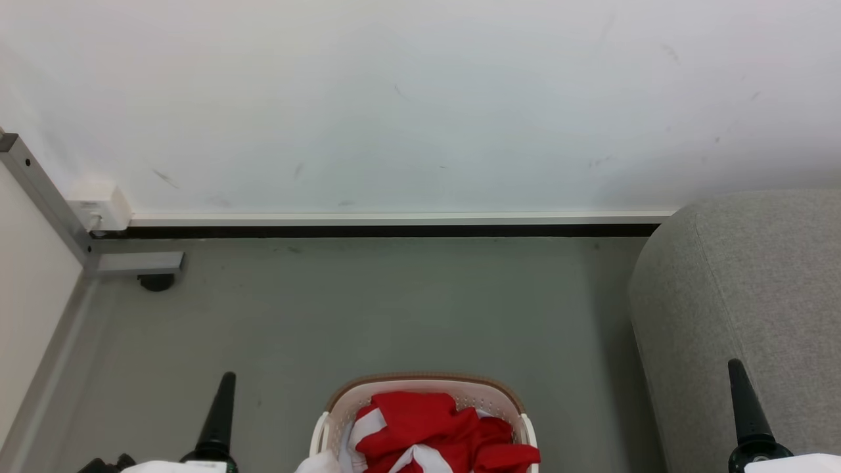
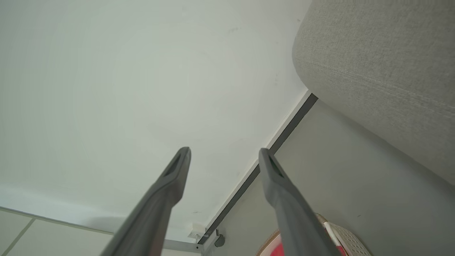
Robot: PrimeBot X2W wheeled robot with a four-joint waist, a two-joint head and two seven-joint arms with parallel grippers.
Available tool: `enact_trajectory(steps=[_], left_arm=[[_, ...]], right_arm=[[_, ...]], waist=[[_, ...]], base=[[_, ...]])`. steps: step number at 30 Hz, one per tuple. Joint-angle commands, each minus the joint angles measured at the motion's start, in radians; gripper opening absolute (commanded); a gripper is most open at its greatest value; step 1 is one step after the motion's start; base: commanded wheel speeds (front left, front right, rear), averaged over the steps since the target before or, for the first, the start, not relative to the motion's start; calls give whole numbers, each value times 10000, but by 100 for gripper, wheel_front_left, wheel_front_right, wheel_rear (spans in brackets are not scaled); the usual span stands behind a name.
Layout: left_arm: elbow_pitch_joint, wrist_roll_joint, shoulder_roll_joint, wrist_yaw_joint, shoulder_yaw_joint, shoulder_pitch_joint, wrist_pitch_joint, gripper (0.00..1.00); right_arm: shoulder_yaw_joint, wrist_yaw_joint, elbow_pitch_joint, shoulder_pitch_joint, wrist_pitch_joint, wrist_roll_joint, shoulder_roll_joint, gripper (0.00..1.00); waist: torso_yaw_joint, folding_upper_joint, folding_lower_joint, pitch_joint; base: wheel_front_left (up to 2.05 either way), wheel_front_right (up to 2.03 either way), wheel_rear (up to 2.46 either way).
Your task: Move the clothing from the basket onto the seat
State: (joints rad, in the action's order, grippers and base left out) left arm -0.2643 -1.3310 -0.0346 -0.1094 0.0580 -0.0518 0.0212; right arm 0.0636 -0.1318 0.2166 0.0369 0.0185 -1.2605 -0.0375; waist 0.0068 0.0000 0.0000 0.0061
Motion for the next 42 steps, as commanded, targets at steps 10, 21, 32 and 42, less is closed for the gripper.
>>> enact_trajectory(steps=[10, 21, 32, 42], left_arm=[[383, 2615, -102, 158, -266, 55, -519, 100], [588, 4496, -118, 287, -480, 124, -908, 100], [537, 6112, -131, 344, -636, 228, -1264, 100], [610, 7331, -144, 410, -773, 260, -1555, 100]], right_arm=[[-271, 5, -422, -93, -490, 2002, -196, 100], [-550, 7, -344, -174, -882, 3642, -282, 100], [-718, 9, -421, -289, -1234, 5043, -373, 100], [-789, 10, -517, -369, -1534, 6192, -441, 100]], waist=[[55, 0, 0, -13], [101, 0, 0, 0], [126, 0, 0, -22], [138, 0, 0, 8]], base=[[0, 0, 0], [0, 0, 0], [0, 0, 0], [0, 0, 0]])
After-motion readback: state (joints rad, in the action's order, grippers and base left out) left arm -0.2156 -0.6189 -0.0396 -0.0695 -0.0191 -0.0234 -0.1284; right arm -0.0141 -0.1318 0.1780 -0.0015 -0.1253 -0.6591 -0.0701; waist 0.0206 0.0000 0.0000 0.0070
